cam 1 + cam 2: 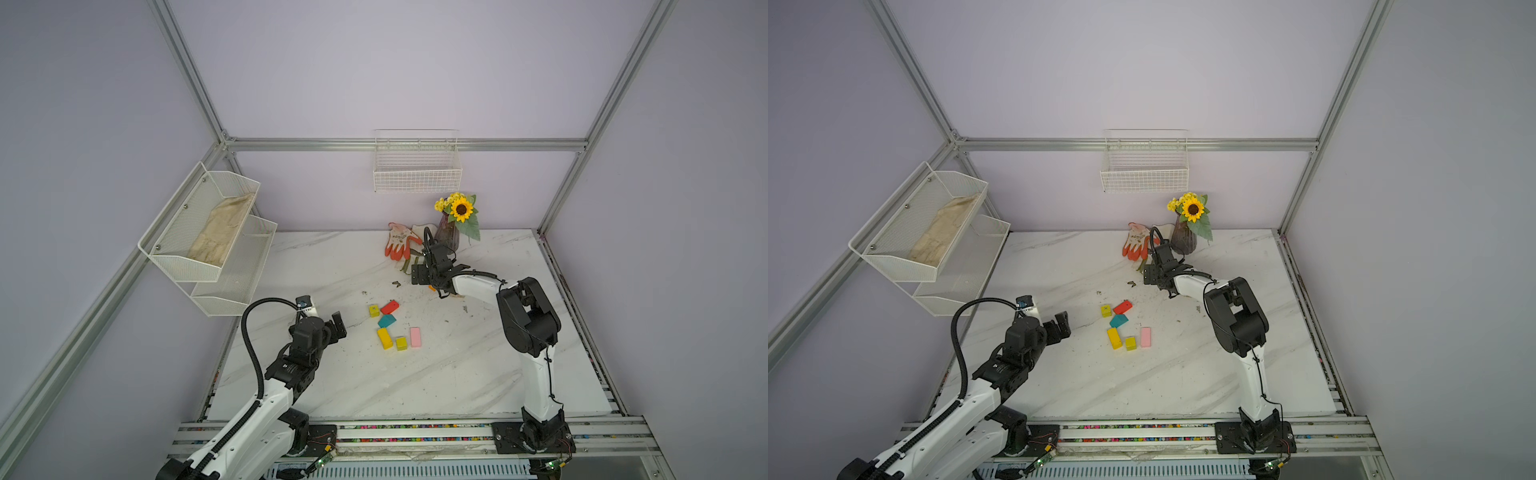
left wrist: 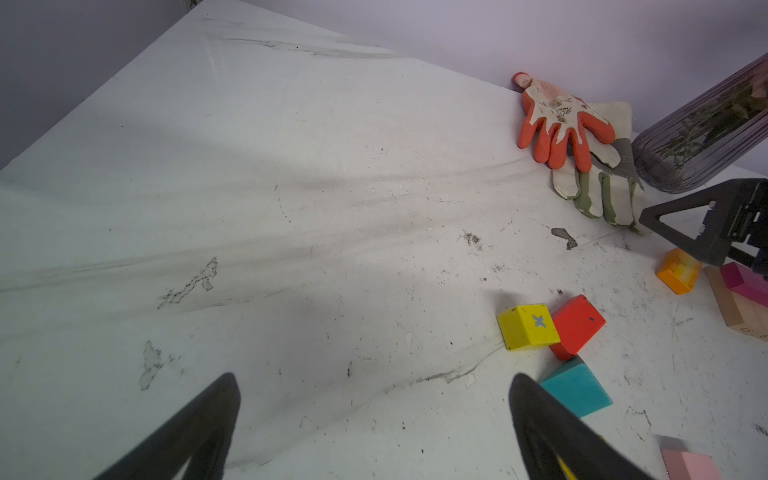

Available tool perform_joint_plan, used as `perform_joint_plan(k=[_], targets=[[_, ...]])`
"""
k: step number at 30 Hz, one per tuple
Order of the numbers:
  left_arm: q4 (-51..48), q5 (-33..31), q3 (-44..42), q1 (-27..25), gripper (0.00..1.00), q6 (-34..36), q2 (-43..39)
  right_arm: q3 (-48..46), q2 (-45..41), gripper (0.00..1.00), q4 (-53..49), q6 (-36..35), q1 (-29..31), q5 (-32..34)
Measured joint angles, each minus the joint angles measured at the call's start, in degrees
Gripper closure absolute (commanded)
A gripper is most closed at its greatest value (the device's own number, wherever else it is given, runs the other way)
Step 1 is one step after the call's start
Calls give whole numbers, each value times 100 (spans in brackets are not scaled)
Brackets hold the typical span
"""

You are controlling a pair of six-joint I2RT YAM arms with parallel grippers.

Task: Build the wood block tower
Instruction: 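Raise the open right gripper away from the stack toward the gloves, then lower the right gripper onto the orange Supermarket block and close on it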

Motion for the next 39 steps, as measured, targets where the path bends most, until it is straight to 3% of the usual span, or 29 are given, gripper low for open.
perform_joint_plan(k=[24,39], targets=[[-2,0,0,0,0,0,-2,66,326,7,-203,-146,-68,-48],[-2,2,0,0,0,-2,-118,-402,-7,14,-210,-160,448,-28]])
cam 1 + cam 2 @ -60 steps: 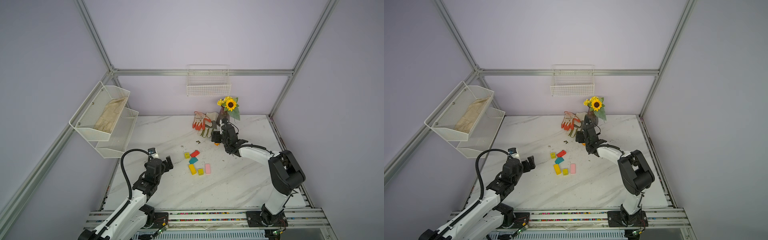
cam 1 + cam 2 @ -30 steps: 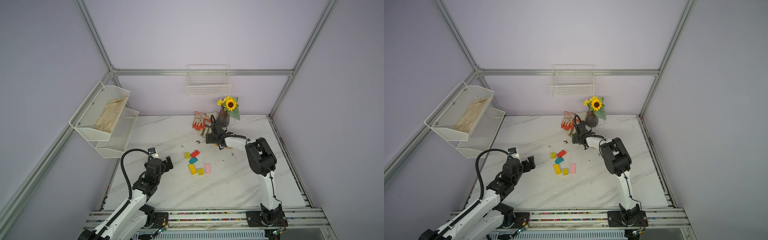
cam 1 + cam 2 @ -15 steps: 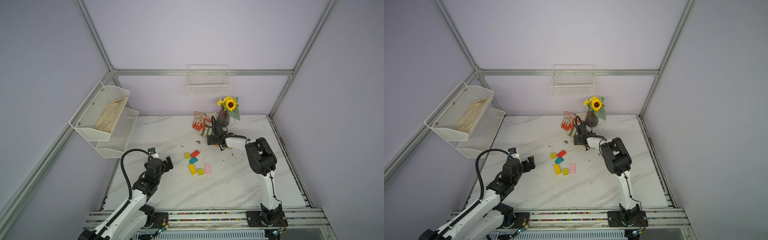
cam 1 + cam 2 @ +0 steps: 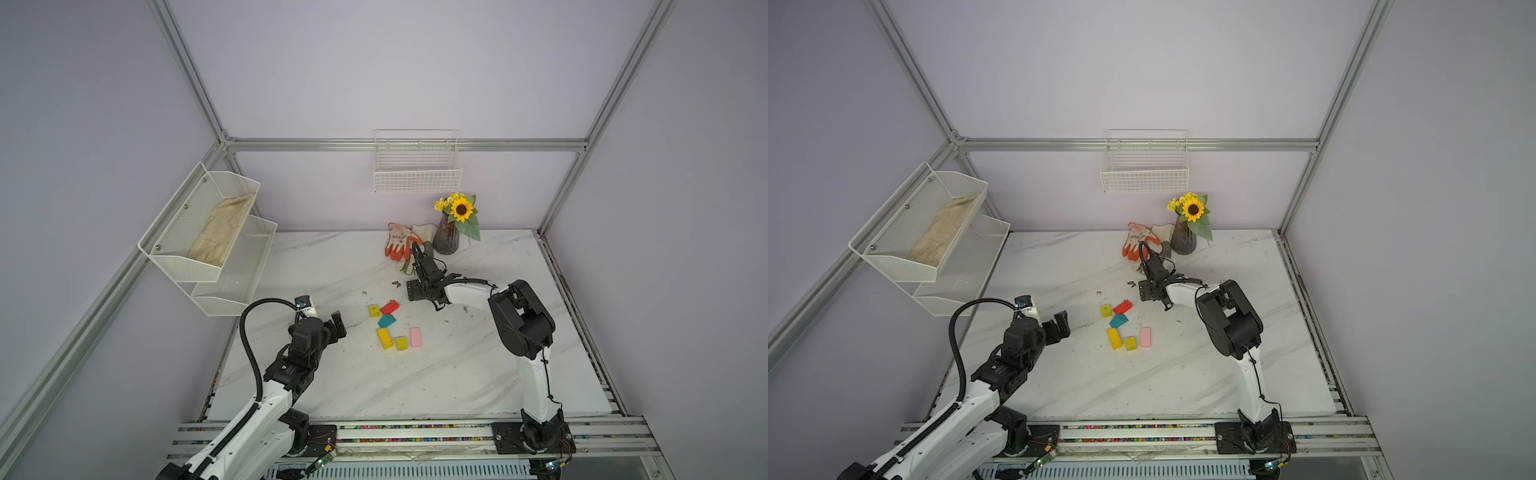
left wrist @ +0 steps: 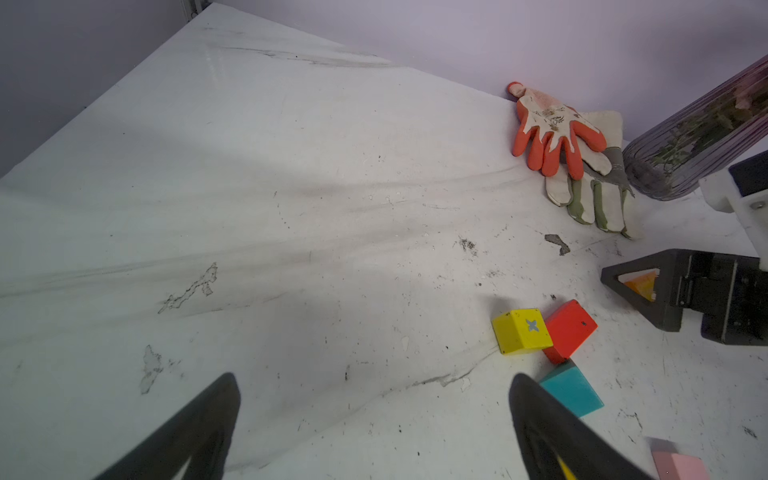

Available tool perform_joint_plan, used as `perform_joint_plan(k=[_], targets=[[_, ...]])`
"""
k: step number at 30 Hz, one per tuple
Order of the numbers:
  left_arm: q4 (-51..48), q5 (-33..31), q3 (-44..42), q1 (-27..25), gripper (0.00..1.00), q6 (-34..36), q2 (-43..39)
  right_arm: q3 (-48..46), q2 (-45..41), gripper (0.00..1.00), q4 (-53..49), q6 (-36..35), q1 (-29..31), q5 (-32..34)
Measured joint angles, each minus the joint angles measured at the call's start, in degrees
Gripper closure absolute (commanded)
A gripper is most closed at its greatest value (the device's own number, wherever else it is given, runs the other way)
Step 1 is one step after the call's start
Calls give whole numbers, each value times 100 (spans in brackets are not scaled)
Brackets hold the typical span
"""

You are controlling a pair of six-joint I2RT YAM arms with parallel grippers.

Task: Build the wood block tower
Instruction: 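Lower the right gripper onto the orange Supermarket block and close on it, then lift the Supermarket block with the right gripper and carry it over the stack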

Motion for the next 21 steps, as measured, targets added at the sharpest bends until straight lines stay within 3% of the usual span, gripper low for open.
perform_joint_plan(k=[10,21], targets=[[0,0,0,0,0,0,-68,-149,-127,26,-66,44,116,20],[7,-2,0,0,0,9,-76,-68,-125,52,-212,173,116,35]])
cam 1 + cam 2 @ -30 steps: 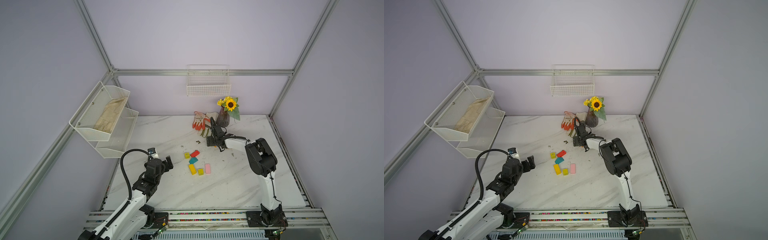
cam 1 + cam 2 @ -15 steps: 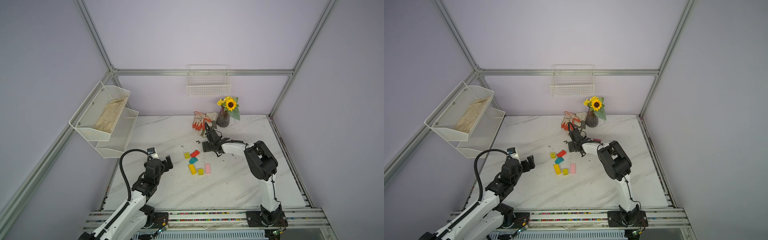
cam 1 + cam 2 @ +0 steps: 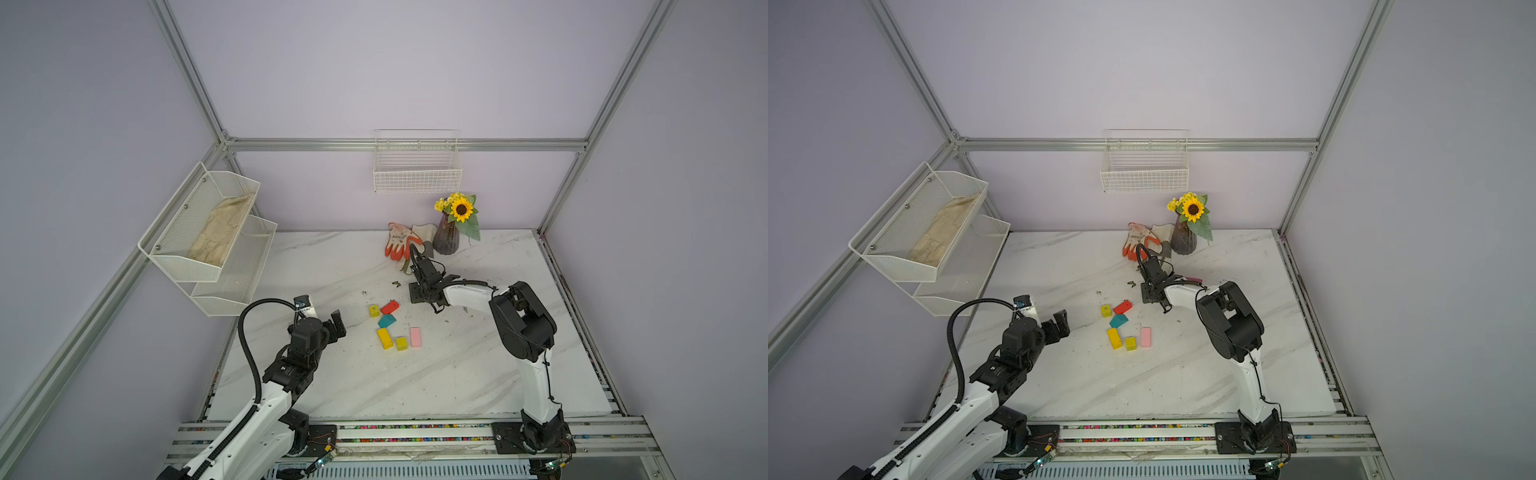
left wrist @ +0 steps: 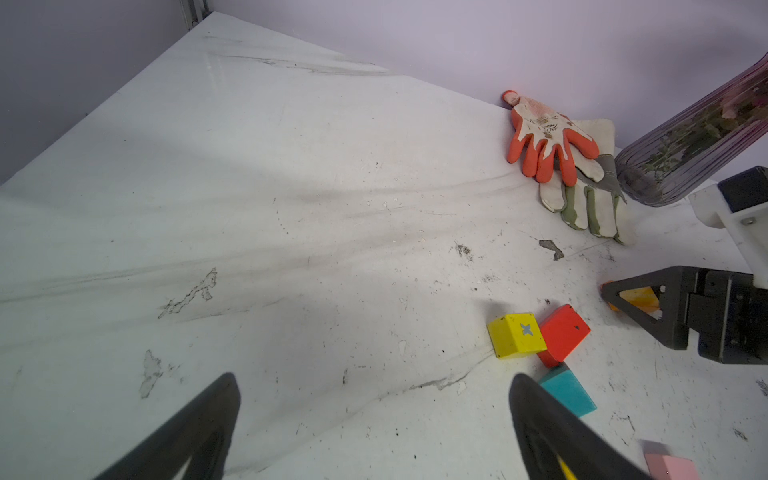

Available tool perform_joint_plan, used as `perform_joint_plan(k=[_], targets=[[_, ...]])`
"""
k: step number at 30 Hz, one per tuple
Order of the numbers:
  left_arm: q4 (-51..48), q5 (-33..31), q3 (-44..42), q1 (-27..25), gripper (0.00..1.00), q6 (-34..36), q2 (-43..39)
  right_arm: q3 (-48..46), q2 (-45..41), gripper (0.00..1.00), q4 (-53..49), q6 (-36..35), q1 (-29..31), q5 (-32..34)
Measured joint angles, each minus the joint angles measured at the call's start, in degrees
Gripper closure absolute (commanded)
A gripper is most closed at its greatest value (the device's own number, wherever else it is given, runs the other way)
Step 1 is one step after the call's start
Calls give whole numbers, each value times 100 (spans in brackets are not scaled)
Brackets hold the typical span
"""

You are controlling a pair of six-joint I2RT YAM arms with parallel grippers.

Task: Build the wood block tower
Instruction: 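Lift the Supermarket block with the right gripper and carry it over the stack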

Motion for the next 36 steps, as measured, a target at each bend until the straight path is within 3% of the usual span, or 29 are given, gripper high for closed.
perform_joint_plan(k=[5,8,12,15,17,20,23,29,36], targets=[[-935,205,258,0,0,-282,46,-4,-13,57,-2,7,0,-35],[-1534,706,769,0,1,-586,-7,-166,-195,61,46,37,0,-81],[-1624,1285,1451,0,0,-817,-22,-544,-719,65,166,133,0,-149],[-1471,1325,1849,0,0,-1043,264,-778,-1182,66,251,219,0,-164],[-1132,1405,1899,46,5,-1152,459,-942,-1530,66,343,267,0,-175],[-619,1775,1808,271,2,-1209,560,-1038,-1945,69,396,382,0,-168],[-243,1738,1541,361,0,-1069,396,-953,-2142,77,415,535,0,-127],[1019,1816,267,369,0,-1014,446,-1309,-2452,81,568,710,0,79],[1515,2448,262,297,0,-1010,1001,-2302,-3403,84,433,636,-216,669]])
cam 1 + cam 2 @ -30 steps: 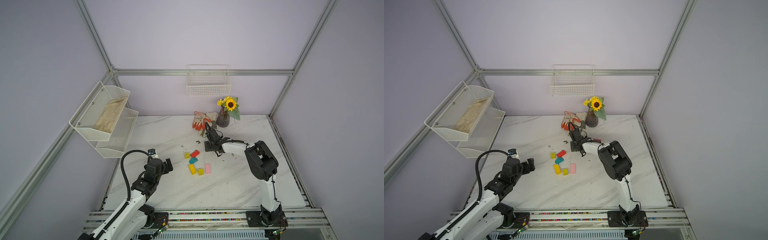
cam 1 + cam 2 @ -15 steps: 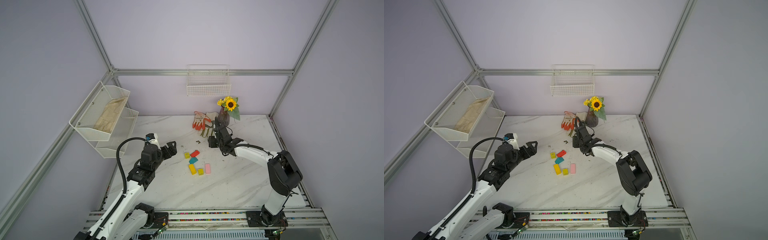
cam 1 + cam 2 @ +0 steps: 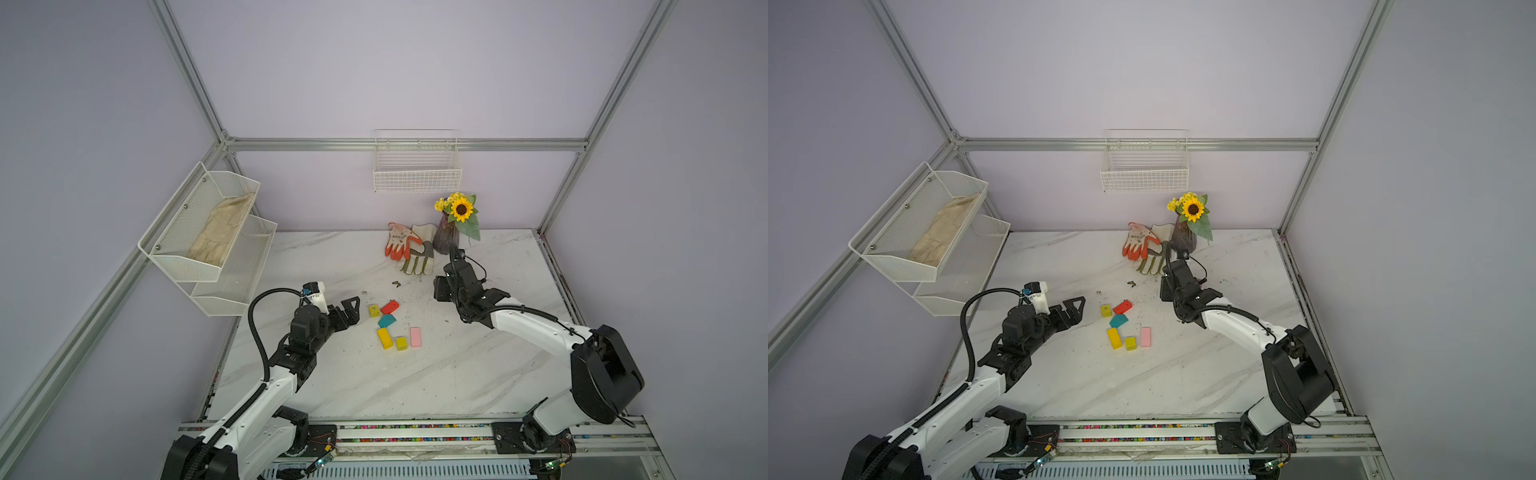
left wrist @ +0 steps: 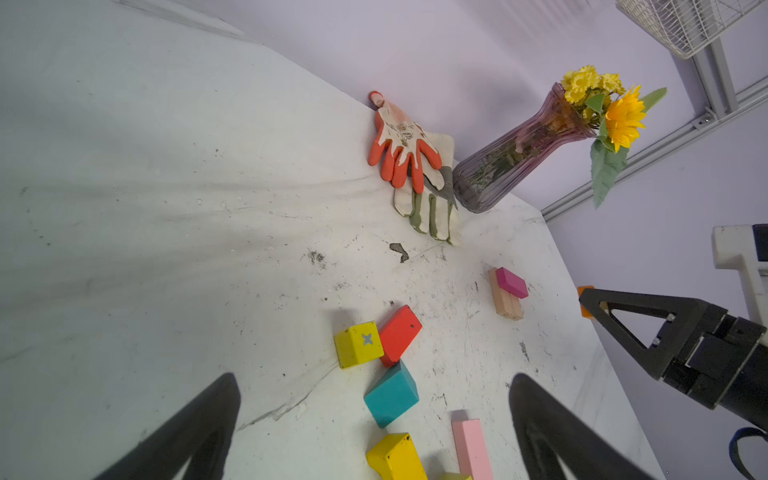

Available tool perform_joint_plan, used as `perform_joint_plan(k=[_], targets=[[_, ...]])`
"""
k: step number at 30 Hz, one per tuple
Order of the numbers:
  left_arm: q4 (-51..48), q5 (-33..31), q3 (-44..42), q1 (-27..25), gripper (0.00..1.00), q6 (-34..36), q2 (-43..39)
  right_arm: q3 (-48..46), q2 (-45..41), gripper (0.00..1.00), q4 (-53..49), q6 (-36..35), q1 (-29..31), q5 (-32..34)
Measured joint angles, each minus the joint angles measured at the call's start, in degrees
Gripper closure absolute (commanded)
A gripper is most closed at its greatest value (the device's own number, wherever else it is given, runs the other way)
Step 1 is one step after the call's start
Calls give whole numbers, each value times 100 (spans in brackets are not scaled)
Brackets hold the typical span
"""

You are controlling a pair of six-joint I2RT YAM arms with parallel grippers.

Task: Build the wood block tower
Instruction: 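Lift the Supermarket block with the right gripper and carry it over the stack, then lower the Supermarket block onto the magenta block and open the right gripper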

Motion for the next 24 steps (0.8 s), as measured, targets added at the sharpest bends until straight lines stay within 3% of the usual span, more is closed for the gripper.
perform_joint_plan(k=[8,24], targets=[[-9,79,13,-177,0,127,179,-149,278,92,87,-101,-789,-42],[-280,-57,81,-203,0,221,188,22,1187,91,273,-238,-892,-378]])
